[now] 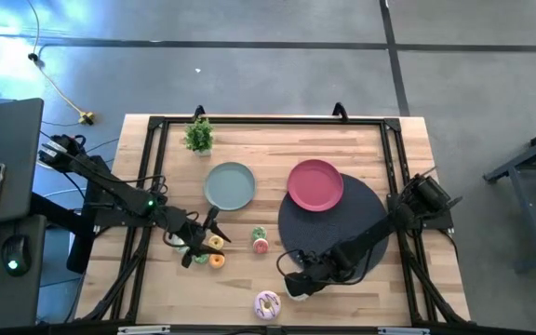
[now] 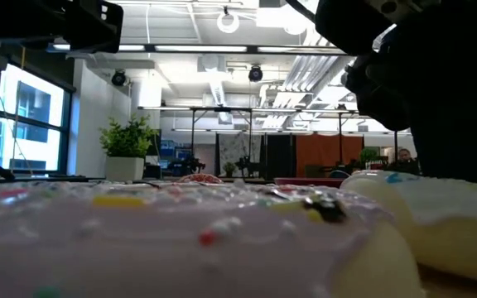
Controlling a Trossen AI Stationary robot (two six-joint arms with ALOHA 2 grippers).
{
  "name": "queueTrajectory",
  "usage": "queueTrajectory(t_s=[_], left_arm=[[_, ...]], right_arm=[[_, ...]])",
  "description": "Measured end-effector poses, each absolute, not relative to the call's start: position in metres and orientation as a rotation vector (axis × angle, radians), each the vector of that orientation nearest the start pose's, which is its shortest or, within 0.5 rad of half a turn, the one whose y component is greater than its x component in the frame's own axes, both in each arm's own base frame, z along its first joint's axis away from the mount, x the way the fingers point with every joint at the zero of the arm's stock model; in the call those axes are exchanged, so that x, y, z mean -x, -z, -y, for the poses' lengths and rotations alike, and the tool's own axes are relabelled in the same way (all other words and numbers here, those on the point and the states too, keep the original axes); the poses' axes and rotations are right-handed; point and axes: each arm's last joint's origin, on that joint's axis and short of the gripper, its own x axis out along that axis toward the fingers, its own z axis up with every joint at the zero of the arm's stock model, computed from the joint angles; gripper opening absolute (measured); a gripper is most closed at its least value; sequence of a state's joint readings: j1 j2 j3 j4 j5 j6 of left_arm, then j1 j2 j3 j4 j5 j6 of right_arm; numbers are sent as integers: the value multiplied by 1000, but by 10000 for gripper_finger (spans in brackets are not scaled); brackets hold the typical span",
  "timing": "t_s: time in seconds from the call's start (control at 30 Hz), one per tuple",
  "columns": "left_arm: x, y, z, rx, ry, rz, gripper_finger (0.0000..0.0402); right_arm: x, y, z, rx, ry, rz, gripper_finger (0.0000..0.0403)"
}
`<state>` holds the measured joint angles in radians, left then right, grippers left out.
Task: Pick & Place donuts
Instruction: Put the large white donut on the red plate
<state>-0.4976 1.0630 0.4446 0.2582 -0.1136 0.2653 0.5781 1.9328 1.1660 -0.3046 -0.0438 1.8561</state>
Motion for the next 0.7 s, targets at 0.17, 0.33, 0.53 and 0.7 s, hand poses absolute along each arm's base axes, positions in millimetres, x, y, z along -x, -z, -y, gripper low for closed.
queueTrajectory(t_s=[0.17, 0.33, 0.53, 0.7], left_arm=[[-192, -207, 101, -367, 430, -293, 184], [-192, -207, 101, -367, 431, -293, 184], [-192, -207, 101, -368, 432, -293, 184], [-192, -207, 101, -369, 435, -292, 184]], right_arm=[[-312, -146, -202, -1304, 570, -1185, 187], [-308, -153, -201, -1282, 577, -1183, 117], [-313, -155, -203, -1303, 546, -1110, 12], [-315, -156, -202, -1306, 552, -1059, 41]])
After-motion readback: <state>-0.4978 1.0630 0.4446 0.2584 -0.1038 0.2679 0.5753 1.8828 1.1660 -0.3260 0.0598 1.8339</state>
